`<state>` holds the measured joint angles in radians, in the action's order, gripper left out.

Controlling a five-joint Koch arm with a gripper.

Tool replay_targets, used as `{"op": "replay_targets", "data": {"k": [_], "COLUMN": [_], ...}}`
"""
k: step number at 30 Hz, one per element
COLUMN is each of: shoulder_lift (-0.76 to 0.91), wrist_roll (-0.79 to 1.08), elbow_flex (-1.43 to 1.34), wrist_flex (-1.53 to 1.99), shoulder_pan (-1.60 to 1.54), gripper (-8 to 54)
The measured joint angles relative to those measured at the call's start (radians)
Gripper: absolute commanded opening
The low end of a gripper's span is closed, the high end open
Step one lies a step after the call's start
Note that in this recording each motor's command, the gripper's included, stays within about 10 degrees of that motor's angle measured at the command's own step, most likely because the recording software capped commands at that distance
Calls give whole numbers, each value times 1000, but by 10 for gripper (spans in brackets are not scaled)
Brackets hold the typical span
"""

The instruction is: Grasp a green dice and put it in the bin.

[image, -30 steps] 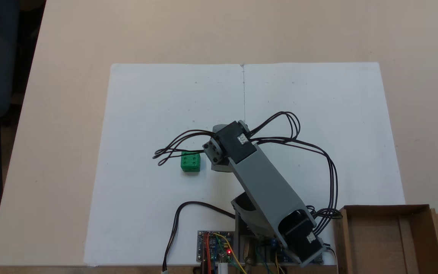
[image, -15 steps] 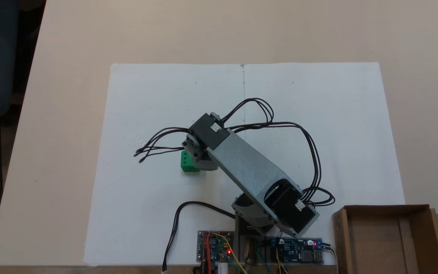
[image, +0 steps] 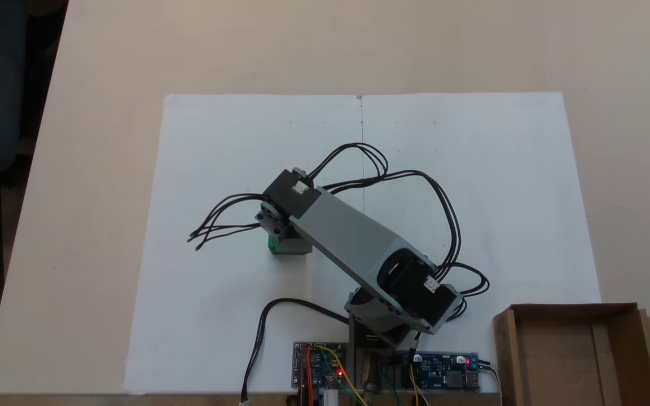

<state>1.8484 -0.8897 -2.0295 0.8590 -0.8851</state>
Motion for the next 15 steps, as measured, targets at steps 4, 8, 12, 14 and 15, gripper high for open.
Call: {"op": "replay_targets", "data": {"k": [4, 8, 12, 14, 15], "shoulder_lift": [-15, -38, -72, -84, -98], "wrist_roll": [-11, -57, -84, -100, -110], "elbow_flex": [0, -2, -2, -2, -2], "wrist_flex": [0, -2, -32, -38, -41], "shoulder_pan": [-18, -37, -54, -66, -69], "gripper": [417, 417, 417, 417, 417]}}
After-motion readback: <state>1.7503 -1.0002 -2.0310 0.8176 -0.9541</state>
